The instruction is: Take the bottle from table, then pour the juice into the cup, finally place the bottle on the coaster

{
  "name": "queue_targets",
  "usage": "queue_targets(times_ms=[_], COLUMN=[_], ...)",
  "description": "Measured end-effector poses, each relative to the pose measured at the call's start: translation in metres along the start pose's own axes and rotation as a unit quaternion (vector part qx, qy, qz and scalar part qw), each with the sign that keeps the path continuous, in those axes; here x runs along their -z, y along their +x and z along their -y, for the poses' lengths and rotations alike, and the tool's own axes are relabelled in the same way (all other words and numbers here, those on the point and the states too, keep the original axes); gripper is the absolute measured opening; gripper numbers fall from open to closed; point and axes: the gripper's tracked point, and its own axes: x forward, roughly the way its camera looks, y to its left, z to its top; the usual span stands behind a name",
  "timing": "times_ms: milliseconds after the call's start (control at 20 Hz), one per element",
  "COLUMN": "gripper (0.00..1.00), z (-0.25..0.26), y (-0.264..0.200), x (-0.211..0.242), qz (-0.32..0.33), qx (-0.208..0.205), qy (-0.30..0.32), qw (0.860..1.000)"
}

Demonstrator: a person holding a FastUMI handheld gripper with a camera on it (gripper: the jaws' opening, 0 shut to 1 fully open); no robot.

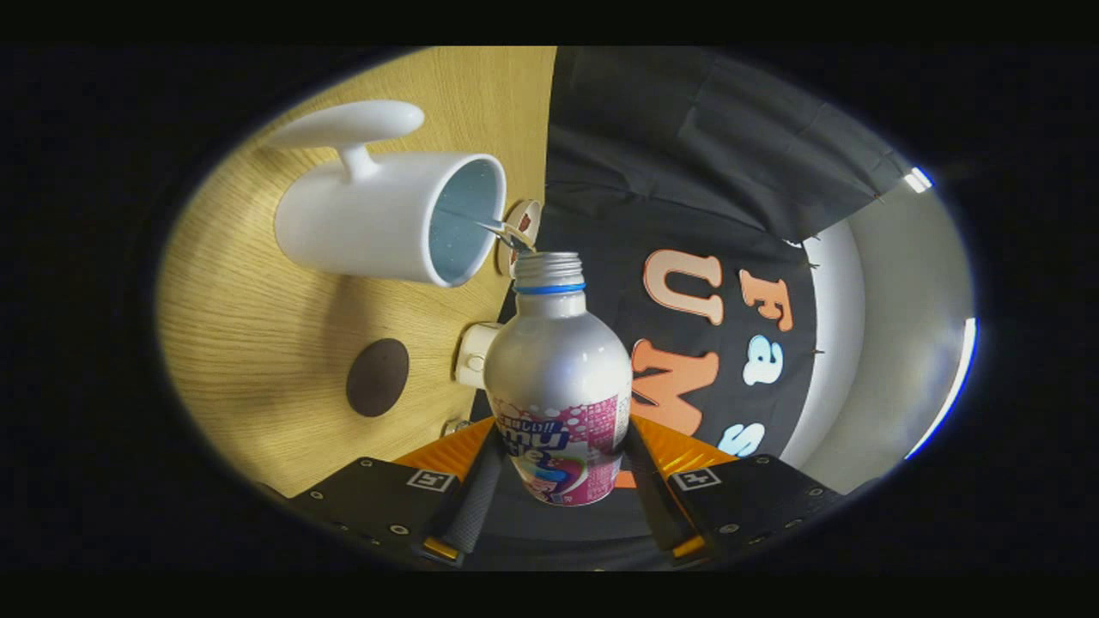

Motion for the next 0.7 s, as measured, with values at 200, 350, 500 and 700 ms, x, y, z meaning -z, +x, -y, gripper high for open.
queue_targets(times_ms=[200,350,500,700], gripper=[0.76,0.76,0.76,0.76], z=[0.012,0.013,0.013,0.009], y=[-0.004,-0.002,-0.002,-0.002], x=[0.001,0.001,0.003,0.003], qz=[0.003,0.002,0.002,0.005], qx=[0.005,0.007,0.009,0.006], qy=[-0.006,-0.01,-0.018,-0.031], qw=[1.0,1.0,1.0,0.999])
